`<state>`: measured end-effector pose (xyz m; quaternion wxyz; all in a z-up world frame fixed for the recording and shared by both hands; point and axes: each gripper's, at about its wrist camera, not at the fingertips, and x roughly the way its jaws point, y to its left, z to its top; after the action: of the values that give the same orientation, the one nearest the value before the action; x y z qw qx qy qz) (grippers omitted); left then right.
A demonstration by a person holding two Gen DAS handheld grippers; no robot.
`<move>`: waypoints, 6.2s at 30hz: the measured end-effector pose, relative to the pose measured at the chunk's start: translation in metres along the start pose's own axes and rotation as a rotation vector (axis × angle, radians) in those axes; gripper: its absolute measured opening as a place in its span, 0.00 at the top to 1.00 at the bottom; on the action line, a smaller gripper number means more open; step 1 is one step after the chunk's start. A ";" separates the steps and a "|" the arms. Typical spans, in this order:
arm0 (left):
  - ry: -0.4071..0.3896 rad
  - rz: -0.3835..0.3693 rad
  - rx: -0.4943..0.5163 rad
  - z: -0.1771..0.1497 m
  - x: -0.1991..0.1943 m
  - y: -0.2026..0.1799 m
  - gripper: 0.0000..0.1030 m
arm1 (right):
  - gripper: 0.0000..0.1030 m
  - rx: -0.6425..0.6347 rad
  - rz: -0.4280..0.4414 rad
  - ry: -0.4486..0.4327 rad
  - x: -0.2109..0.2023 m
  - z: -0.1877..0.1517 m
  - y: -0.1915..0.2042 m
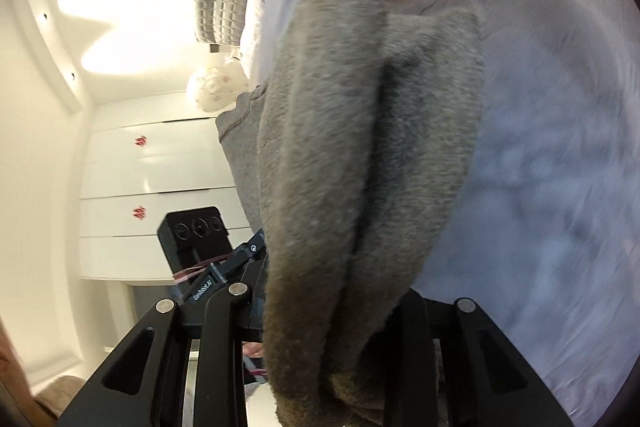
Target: Fold small clothes
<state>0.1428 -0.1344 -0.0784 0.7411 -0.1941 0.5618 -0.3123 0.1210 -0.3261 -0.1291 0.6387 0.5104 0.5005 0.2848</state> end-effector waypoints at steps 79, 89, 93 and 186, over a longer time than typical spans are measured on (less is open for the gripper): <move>0.137 0.530 -0.118 -0.220 -0.174 0.131 0.31 | 0.57 -0.204 -0.924 0.131 0.198 -0.200 0.063; 0.263 0.422 -0.139 -0.261 -0.166 0.129 0.51 | 0.69 -0.126 -0.830 0.202 0.200 -0.219 0.057; 0.266 0.405 -0.153 -0.263 -0.166 0.132 0.51 | 0.85 -0.156 -0.878 0.217 0.199 -0.227 0.059; 0.077 0.611 -0.132 -0.146 -0.141 0.124 0.37 | 0.67 -0.315 -0.856 0.036 0.205 -0.106 0.097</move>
<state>0.0090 0.0612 -0.1006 0.7646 -0.0519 0.6409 -0.0452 0.1056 -0.0773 -0.1073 0.7601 0.1491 0.6278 0.0766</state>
